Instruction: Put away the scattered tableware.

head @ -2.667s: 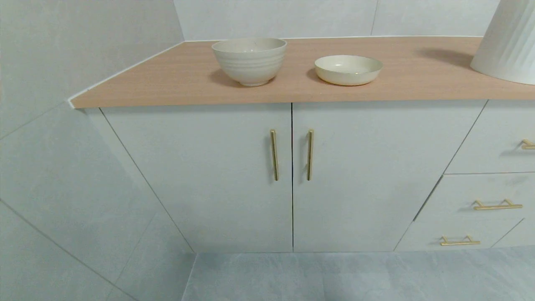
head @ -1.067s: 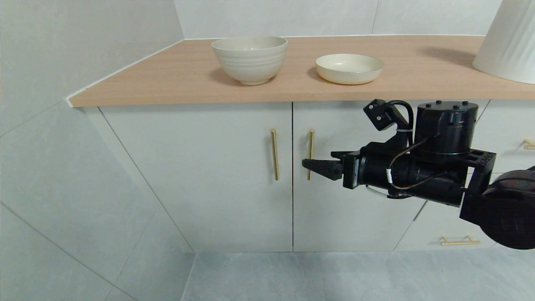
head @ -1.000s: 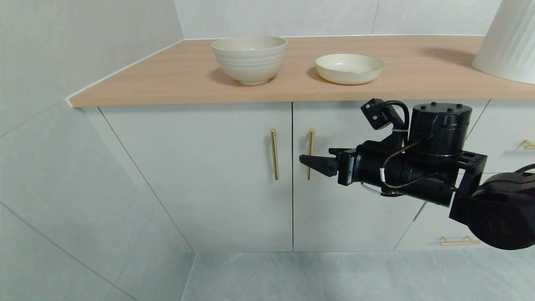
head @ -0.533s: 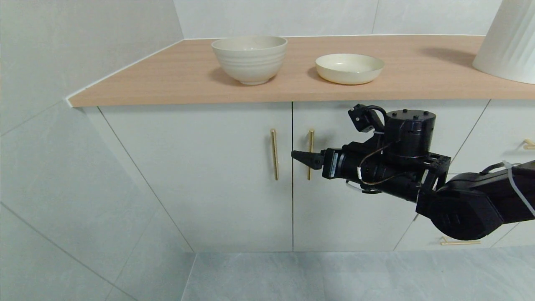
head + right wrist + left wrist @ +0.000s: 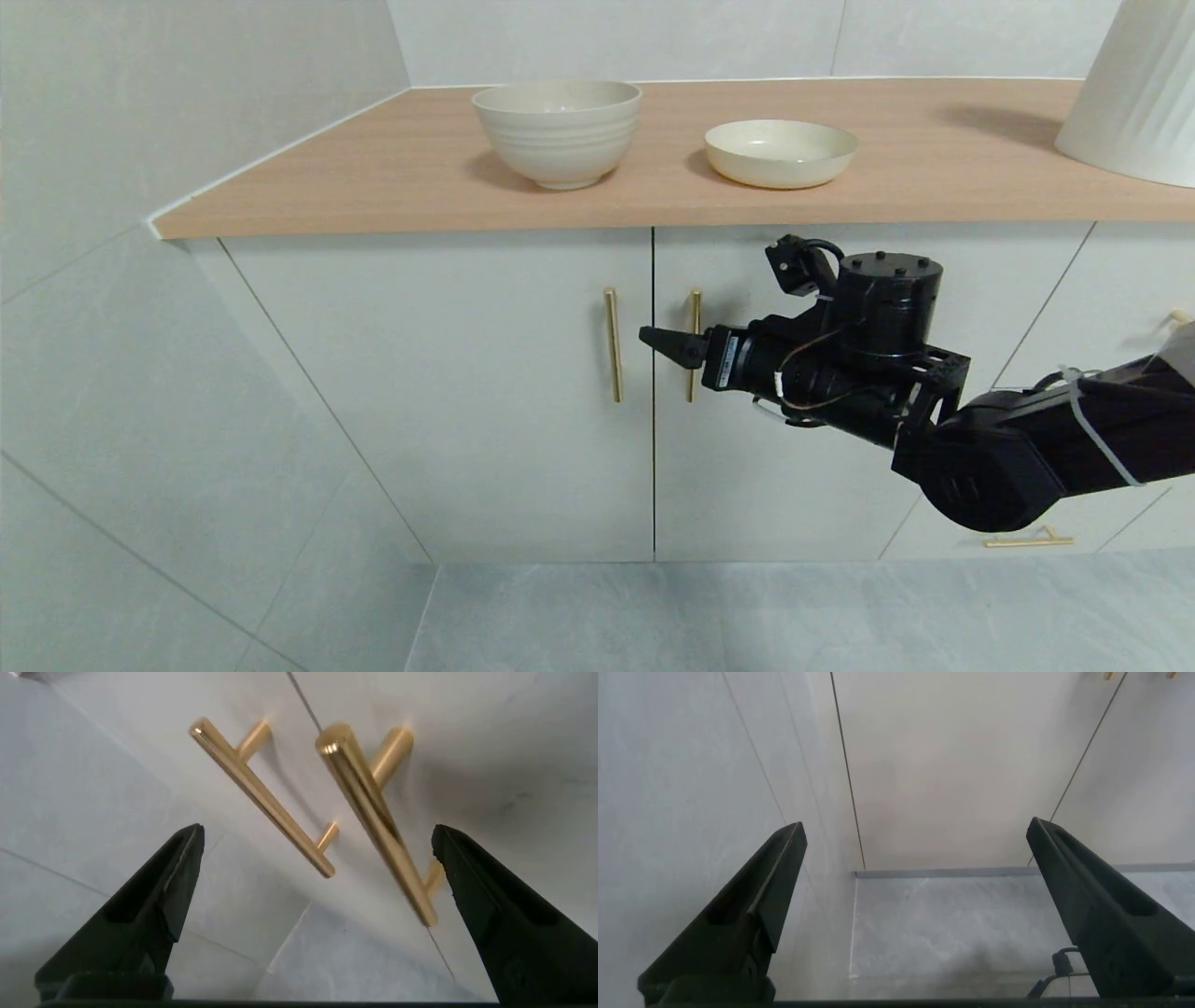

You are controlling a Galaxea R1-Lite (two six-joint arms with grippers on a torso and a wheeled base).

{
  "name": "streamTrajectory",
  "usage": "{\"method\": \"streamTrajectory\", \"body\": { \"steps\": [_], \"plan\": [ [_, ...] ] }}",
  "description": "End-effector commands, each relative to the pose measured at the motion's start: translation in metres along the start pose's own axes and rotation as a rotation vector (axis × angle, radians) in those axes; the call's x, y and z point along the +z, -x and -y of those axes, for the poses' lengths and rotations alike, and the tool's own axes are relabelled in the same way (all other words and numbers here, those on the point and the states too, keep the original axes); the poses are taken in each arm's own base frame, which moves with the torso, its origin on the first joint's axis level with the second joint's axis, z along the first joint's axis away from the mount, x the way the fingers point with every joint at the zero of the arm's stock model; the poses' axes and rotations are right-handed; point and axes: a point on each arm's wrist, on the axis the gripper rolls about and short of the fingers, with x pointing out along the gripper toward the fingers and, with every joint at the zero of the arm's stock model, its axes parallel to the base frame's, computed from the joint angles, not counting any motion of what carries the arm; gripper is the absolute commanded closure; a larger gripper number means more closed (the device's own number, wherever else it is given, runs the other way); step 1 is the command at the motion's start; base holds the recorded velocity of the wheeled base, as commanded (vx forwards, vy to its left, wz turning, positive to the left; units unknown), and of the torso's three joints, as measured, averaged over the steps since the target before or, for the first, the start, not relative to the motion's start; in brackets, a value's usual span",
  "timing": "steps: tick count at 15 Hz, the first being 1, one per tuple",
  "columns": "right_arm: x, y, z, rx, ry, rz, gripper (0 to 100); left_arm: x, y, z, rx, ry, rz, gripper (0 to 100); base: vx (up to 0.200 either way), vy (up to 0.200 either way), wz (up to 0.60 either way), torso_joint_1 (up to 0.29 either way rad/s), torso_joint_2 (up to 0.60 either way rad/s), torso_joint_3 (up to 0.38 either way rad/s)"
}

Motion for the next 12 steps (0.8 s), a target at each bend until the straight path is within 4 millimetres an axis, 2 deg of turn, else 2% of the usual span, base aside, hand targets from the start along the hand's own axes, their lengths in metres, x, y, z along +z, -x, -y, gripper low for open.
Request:
{"method": "streamTrajectory", "body": {
  "steps": [1,3,6,10,12],
  "plan": [
    [-0.015,-0.01,0.001,0.007,-0.004,-0.024,0,0.0,0.0,0.0,0.0,0.0,0.001,0,0.0,0.0,0.0,0.0,0.0,0.0],
    [-0.025,-0.017,-0.003,0.023,-0.006,-0.029,0,0.0,0.0,0.0,0.0,0.0,0.001,0,0.0,0.0,0.0,0.0,0.0,0.0],
    [-0.022,-0.014,-0.01,0.047,-0.049,-0.027,0,0.0,0.0,0.0,0.0,0.0,0.001,0,0.0,0.0,0.0,0.0,0.0,0.0],
    [-0.02,0.003,-0.023,0.139,-0.089,-0.074,0,0.0,0.0,0.0,0.0,0.0,0.001,0,0.0,0.0,0.0,0.0,0.0,0.0],
    [-0.022,0.023,-0.027,0.229,-0.094,-0.142,0,0.0,0.0,0.0,0.0,0.0,0.001,0,0.0,0.0,0.0,0.0,0.0,0.0]
  ]
}}
